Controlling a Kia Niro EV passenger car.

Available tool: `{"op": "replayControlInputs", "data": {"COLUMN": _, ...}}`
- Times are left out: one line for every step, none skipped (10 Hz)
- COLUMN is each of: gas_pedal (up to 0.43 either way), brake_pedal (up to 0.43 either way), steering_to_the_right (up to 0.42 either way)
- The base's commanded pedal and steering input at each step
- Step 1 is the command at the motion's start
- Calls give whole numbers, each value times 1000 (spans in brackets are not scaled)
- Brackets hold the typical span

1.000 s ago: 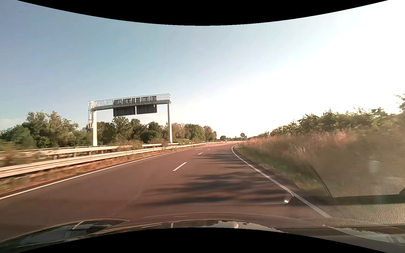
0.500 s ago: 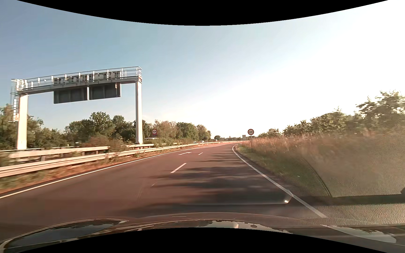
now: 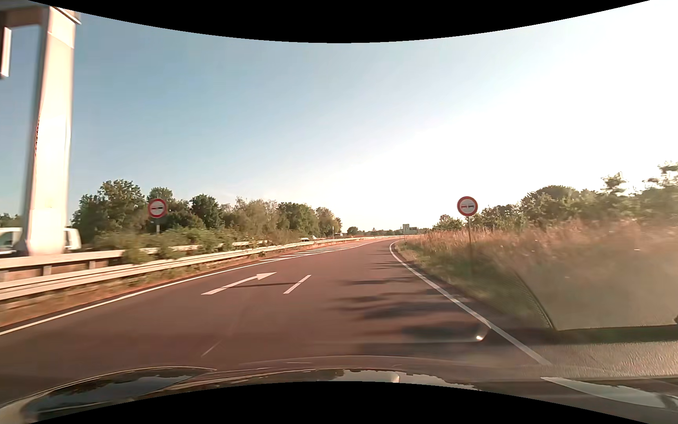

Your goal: Follow the waypoints while adhering to traffic rules and regulations

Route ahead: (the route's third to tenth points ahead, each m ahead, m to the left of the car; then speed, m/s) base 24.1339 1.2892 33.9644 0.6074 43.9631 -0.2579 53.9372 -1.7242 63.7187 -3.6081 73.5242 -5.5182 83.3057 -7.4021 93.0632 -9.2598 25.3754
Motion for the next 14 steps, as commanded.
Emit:
{"op": "replayControlInputs", "data": {"gas_pedal": 228, "brake_pedal": 0, "steering_to_the_right": 17}}
{"op": "replayControlInputs", "data": {"gas_pedal": 228, "brake_pedal": 0, "steering_to_the_right": 17}}
{"op": "replayControlInputs", "data": {"gas_pedal": 228, "brake_pedal": 0, "steering_to_the_right": 17}}
{"op": "replayControlInputs", "data": {"gas_pedal": 228, "brake_pedal": 0, "steering_to_the_right": 17}}
{"op": "replayControlInputs", "data": {"gas_pedal": 228, "brake_pedal": 0, "steering_to_the_right": 17}}
{"op": "replayControlInputs", "data": {"gas_pedal": 220, "brake_pedal": 0, "steering_to_the_right": 17}}
{"op": "replayControlInputs", "data": {"gas_pedal": 220, "brake_pedal": 0, "steering_to_the_right": 17}}
{"op": "replayControlInputs", "data": {"gas_pedal": 220, "brake_pedal": 0, "steering_to_the_right": 17}}
{"op": "replayControlInputs", "data": {"gas_pedal": 220, "brake_pedal": 0, "steering_to_the_right": 17}}
{"op": "replayControlInputs", "data": {"gas_pedal": 220, "brake_pedal": 0, "steering_to_the_right": 17}}
{"op": "replayControlInputs", "data": {"gas_pedal": 220, "brake_pedal": 0, "steering_to_the_right": 17}}
{"op": "replayControlInputs", "data": {"gas_pedal": 220, "brake_pedal": 0, "steering_to_the_right": 16}}
{"op": "replayControlInputs", "data": {"gas_pedal": 220, "brake_pedal": 0, "steering_to_the_right": 17}}
{"op": "replayControlInputs", "data": {"gas_pedal": 220, "brake_pedal": 0, "steering_to_the_right": 17}}
